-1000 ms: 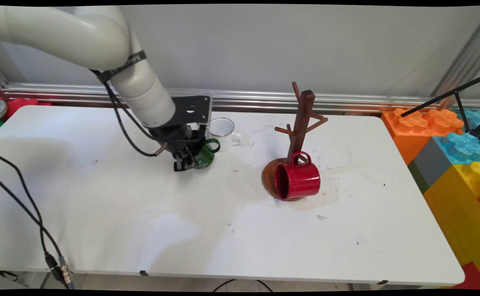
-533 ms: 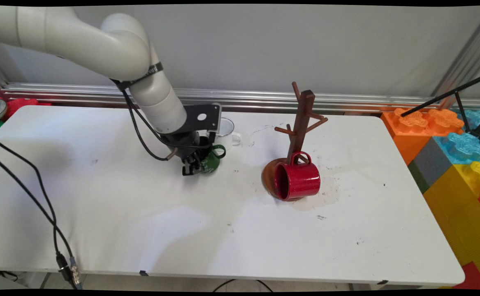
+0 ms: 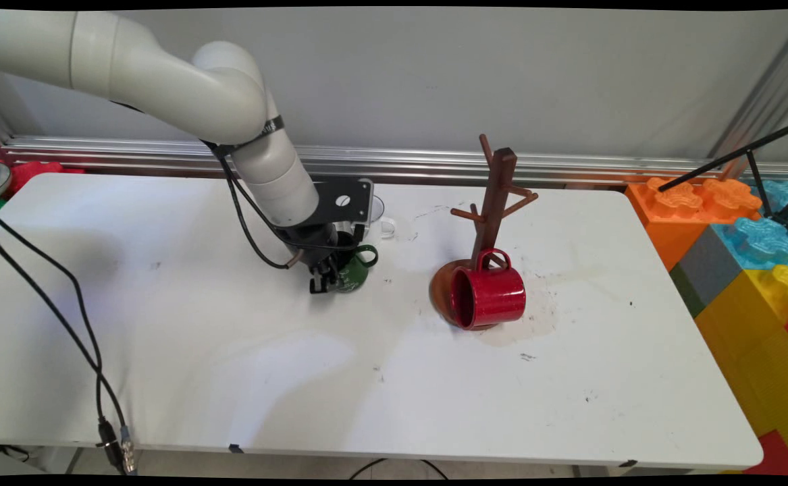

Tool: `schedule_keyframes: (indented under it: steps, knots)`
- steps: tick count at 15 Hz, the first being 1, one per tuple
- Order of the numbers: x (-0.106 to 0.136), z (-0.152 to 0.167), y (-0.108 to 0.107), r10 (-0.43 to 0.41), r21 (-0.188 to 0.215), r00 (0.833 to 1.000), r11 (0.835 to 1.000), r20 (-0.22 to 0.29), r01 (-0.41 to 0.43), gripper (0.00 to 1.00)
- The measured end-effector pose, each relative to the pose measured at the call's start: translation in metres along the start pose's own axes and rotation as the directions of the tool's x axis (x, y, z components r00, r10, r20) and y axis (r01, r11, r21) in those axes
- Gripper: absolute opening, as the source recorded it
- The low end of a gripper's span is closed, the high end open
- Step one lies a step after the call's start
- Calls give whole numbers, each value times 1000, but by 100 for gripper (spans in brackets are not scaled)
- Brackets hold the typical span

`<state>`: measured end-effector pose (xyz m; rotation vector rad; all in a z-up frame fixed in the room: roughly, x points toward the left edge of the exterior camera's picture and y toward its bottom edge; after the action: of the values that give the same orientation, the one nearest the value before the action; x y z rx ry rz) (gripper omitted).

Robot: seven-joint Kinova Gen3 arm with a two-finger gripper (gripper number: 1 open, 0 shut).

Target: Place the picked object on the table

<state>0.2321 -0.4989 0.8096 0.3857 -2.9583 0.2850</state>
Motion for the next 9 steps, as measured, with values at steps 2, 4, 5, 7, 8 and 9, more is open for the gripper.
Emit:
schedule_keyframes:
  steps: [2, 4, 5, 7, 8, 9]
  knots:
    - [1, 4, -1, 2, -4, 1000, 1000, -4, -2, 0]
    - [2, 8, -2, 3, -7, 1000, 1000, -6, -3, 0]
    - [4, 10, -2, 4, -9, 1000, 1000, -7, -5, 0]
    - [4, 12, -3, 4, -10, 1000, 1000, -12, -4, 100]
    - [6, 13, -2, 4, -11, 1000, 1000, -16, -4, 100]
    - [7, 14, -2, 5, -11, 1000, 1000, -20, -5, 100]
